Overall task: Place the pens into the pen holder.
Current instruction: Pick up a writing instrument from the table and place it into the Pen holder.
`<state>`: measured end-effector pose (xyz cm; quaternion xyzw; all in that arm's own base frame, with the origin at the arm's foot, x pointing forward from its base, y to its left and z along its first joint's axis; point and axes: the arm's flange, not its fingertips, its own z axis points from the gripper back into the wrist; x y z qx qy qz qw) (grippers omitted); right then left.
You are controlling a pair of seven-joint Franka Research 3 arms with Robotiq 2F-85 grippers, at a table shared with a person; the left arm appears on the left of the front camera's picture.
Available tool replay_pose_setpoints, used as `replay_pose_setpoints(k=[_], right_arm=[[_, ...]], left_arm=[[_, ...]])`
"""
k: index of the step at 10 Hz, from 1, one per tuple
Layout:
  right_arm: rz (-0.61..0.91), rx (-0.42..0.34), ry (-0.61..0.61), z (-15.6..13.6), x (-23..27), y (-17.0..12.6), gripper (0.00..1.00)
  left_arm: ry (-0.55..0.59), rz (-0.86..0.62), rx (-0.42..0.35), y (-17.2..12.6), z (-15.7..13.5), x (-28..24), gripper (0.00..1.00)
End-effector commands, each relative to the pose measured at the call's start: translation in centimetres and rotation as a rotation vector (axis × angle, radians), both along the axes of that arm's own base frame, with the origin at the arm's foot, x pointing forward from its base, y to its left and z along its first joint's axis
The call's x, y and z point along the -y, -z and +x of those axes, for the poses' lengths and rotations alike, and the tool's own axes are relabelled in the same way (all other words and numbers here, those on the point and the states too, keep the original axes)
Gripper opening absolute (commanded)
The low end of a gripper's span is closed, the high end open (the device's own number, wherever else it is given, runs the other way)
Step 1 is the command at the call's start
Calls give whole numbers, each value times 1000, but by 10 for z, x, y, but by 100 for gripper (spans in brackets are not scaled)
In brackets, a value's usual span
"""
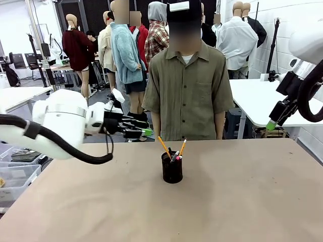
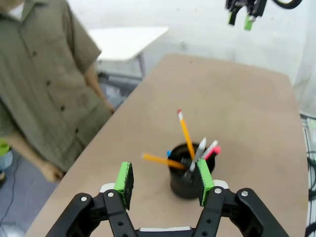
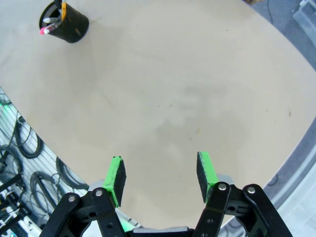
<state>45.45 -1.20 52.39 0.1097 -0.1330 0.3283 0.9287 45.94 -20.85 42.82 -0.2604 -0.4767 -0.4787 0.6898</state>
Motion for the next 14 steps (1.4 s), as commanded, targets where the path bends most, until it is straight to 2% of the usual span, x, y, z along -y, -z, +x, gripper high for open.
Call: replay_pose_setpoints(k=[1,4,6,8,10,11,14], right_arm=[[-4,8,12,-1,-2,3,72],[-4,8,12,-1,-2,3,72],[-4,8,12,-1,-2,3,72],[-4,8,12,-1,-2,3,72],[-4,8,12,-1,-2,3,72],[-4,8,12,-1,-2,3,72],[-4,8,12,-1,-2,3,72]], left_arm=[[-36,127,-145,-27,-8,-24,66],[-167,318,-294,-43,-21,-61,66],[-262,468,-372,-36,-33,-72,66],[-308,547,-421,-22,-45,-81,66],[-362,580,-442,-3,-60,-85,66],[-331,557,-405,-7,-41,-86,66],[-331,557,-405,-7,-41,-86,66]])
